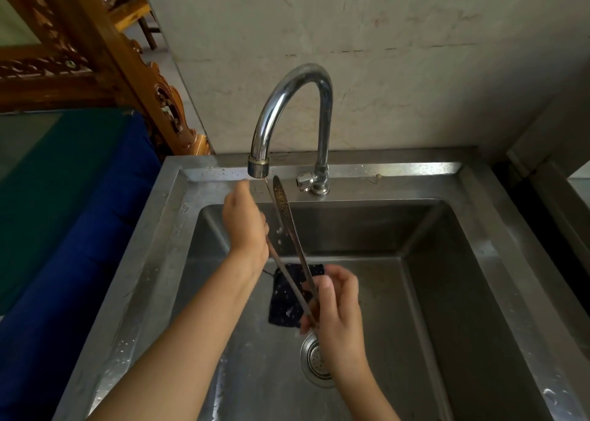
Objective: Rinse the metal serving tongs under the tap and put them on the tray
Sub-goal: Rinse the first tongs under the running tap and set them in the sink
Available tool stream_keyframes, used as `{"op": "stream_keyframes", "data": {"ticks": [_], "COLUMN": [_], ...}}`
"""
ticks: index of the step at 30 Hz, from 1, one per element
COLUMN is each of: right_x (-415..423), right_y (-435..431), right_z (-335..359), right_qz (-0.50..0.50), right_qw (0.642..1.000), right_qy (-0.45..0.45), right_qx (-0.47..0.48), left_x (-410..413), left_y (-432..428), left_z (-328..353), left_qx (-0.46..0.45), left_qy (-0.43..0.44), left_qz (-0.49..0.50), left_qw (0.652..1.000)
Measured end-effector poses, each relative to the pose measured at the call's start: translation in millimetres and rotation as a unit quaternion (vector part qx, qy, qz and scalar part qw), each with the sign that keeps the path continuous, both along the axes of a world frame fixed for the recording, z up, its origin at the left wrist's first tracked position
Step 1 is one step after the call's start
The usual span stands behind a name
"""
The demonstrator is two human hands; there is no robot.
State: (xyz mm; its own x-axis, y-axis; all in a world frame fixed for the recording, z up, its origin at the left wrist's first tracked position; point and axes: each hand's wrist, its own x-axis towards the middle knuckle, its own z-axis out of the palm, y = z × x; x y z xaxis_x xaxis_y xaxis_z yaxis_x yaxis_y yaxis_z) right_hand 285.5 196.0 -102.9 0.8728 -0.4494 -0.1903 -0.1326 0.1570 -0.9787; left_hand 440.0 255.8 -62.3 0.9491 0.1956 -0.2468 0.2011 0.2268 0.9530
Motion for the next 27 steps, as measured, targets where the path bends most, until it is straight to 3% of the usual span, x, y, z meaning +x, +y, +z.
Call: {"op": "stream_keyframes", "data": {"ticks": [2,6,9,12,14,17,18,20,22,23,27], "right_x": [6.5,12.7,13.0,11.5,10.4,10.9,11.0,10.9,10.8,11.2,13.0], "right_y": [-6.9,-18.4,-25.3,-23.1,-17.4,-9.4,-7.4,-4.0,-1.5,-1.4,-3.7], "right_z": [5.4,11.9,17.5,23.3,22.2,11.2,6.9,-0.7,-6.3,-7.9,-6.1], "right_qz": [0.05,0.106,0.135,0.181,0.198,0.187,0.18,0.165,0.146,0.134,0.095], "right_qw": [0.996,0.993,0.988,0.969,0.969,0.981,0.984,0.986,0.987,0.987,0.985], "right_qy": [0.05,0.053,0.029,-0.011,-0.009,0.003,0.006,0.004,-0.004,-0.007,-0.012], "right_qx": [0.053,-0.008,0.068,0.169,0.147,0.051,0.016,-0.035,-0.073,-0.09,-0.141], "left_x": [1.4,8.6,11.8,7.9,1.0,-10.5,-13.2,-17.1,-22.8,-24.2,-24.0], "left_y": [3.5,12.2,16.8,17.6,17.6,18.0,17.4,13.8,7.6,5.6,4.6], "left_z": [-3.7,-10.0,-13.7,-17.8,-20.0,-16.0,-14.8,-10.5,-3.9,-0.3,9.7], "left_qx": [-0.015,0.015,0.046,0.155,0.218,0.235,0.202,0.023,-0.19,-0.256,-0.352], "left_qy": [0.017,0.011,0.006,-0.027,-0.056,-0.105,-0.108,-0.054,0.001,0.02,0.057], "left_qz": [-0.013,-0.065,-0.096,-0.149,-0.169,-0.141,-0.132,-0.141,-0.168,-0.173,-0.179], "left_qw": [1.0,0.998,0.994,0.976,0.959,0.956,0.964,0.988,0.967,0.951,0.917]}}
